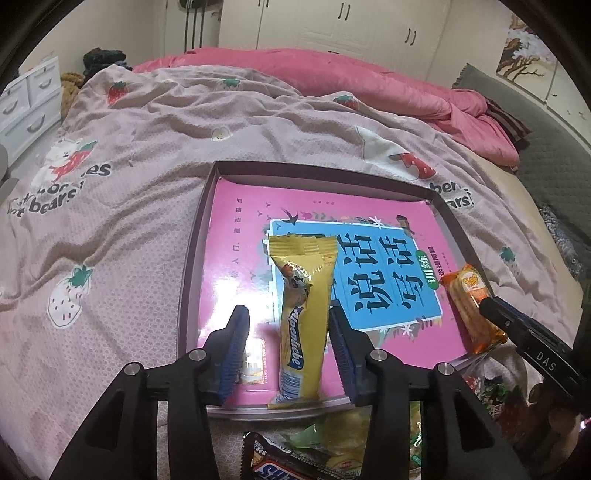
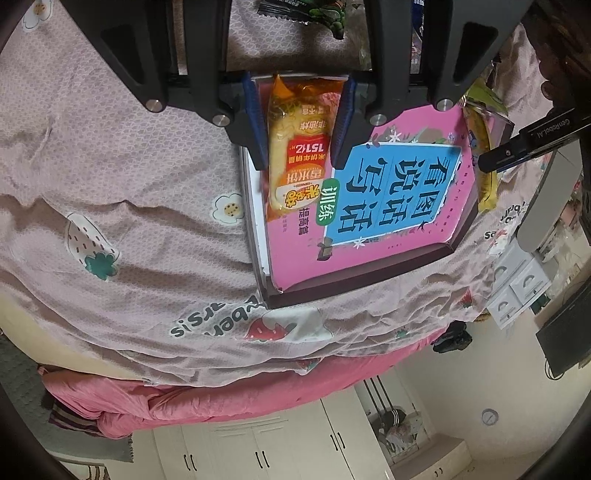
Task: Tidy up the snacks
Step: 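Carry both held snacks over the tray and lower them onto the book, then open both grippers and withdraw them from the tray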
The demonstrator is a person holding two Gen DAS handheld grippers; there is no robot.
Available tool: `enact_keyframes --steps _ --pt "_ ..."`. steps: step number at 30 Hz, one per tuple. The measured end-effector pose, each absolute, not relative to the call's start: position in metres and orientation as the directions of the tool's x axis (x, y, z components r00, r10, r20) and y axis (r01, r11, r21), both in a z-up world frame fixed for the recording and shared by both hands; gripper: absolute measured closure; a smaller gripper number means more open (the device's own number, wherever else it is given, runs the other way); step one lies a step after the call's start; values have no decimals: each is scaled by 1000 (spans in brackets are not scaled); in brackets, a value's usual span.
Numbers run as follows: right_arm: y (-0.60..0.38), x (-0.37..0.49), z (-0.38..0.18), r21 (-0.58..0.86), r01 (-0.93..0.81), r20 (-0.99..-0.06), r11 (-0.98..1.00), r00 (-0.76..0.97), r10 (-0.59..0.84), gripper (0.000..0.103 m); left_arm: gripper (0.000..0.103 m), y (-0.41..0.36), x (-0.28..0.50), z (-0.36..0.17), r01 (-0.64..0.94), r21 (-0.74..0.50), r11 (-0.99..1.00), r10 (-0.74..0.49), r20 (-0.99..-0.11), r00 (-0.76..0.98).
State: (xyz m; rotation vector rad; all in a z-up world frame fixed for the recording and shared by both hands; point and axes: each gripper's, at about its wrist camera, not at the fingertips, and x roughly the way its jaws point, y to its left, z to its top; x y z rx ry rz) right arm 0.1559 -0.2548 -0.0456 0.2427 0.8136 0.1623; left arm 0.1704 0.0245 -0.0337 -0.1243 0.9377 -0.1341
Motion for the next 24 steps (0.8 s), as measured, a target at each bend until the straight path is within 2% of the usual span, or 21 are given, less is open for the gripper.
enact_keyframes --steps 3,8,13,17,24 --pt "-255 155 -45 278 -53 -694 959 680 238 68 46 26 170 -32 58 -171 984 -172 -787 592" --pt "-257 154 -40 286 -56 -681 956 691 244 66 41 29 168 -25 55 -190 980 -184 -770 611" --pt "-261 150 -32 312 -60 -656 948 708 261 58 36 31 165 -15 59 -205 977 -195 -752 630" --pt "-261 145 -24 309 -72 -638 948 723 263 56 29 35 161 -7 58 -217 974 -203 -740 641" --pt "-254 135 -12 269 -105 -616 957 746 255 51 28 41 151 8 66 -231 971 -216 -722 657"
